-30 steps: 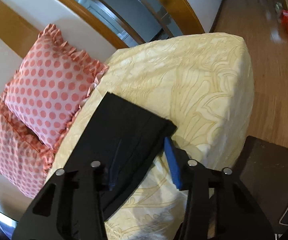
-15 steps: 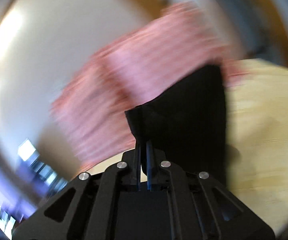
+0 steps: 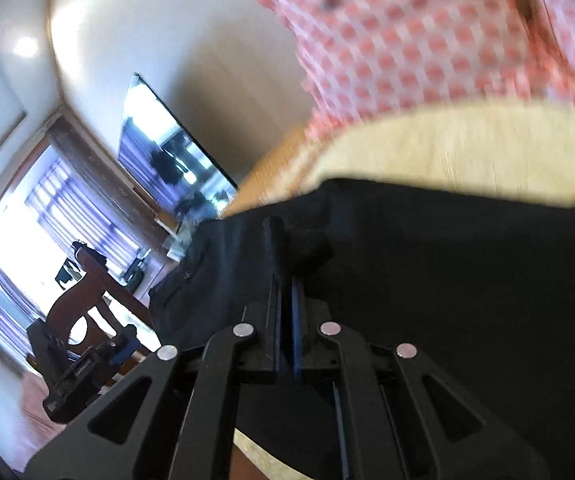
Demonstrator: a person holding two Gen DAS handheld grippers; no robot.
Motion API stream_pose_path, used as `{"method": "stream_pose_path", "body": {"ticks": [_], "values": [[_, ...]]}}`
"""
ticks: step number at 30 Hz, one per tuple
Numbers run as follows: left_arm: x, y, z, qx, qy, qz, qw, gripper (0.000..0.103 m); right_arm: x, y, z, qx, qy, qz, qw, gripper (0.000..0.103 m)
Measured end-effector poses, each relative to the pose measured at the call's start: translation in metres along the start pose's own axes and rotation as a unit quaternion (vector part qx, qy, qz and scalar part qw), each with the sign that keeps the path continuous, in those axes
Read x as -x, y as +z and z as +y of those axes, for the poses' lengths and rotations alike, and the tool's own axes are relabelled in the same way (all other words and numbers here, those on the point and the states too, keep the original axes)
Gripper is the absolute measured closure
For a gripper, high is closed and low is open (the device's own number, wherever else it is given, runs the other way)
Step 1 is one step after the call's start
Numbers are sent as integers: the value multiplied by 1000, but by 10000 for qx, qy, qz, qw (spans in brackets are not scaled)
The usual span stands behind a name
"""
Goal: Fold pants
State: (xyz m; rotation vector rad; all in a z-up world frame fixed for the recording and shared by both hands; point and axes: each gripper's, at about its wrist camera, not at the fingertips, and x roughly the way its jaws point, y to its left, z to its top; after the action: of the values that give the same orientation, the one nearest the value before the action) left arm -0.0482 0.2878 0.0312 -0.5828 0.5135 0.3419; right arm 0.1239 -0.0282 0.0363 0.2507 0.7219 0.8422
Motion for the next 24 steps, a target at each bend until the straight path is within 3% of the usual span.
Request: {"method": "stream_pose_path", "body": {"ticks": [2, 4, 5, 9, 11, 14, 20, 24], "values": [[-7, 2, 11, 287, -101, 118, 9995, 34, -16, -17, 14, 552, -139, 564, 9968, 91], [-15, 2, 21, 591, -264, 279, 9975, 30, -27, -35, 20, 773, -79, 1065, 9913, 70], [-18, 2, 24, 685, -331, 353, 9965, 29, -27, -41, 21, 787, -23, 1154, 9902, 66], [-27, 4, 33, 985, -509, 526, 9924, 29, -12, -29, 3, 469, 10, 636, 9969, 37], [-28, 7, 34, 1026, -523, 519, 9920, 29, -23, -35, -7, 392, -169, 971, 9944, 35], [-32, 15, 36, 1114, -378, 488, 9918, 29, -14, -40, -6, 647, -250, 841, 9940, 33], [-47, 27, 54, 1666, -144, 645, 9838, 29, -14, -46, -4, 571, -116, 778, 9953, 32], [-51, 29, 54, 1714, -10, 739, 9824, 29, -13, -48, -3, 598, -112, 770, 9952, 32]]}}
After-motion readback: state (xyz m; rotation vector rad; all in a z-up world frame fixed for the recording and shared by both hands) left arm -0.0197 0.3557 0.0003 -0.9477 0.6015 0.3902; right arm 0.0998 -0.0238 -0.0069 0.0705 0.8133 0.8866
